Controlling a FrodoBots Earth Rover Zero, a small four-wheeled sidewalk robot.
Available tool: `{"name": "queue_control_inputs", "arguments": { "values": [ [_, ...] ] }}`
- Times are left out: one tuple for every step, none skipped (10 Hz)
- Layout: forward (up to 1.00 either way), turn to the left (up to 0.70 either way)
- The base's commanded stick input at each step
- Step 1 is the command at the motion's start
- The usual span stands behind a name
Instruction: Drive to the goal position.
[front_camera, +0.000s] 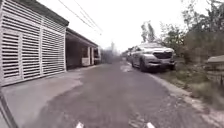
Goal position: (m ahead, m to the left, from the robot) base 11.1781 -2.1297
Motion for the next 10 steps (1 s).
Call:
{"name": "queue_control_inputs", "arguments": {
  "values": [
    [0.98, 0.0],
    [0.98, 0.0],
    [0.98, 0.0],
    [0.98, 0.0],
    [0.98, 0.01],
    [0.98, 0.02],
    [0.97, 0.02],
    [0.97, 0.0],
    [1.0, 0.02],
    [1.0, 0.0]
  ]
}}
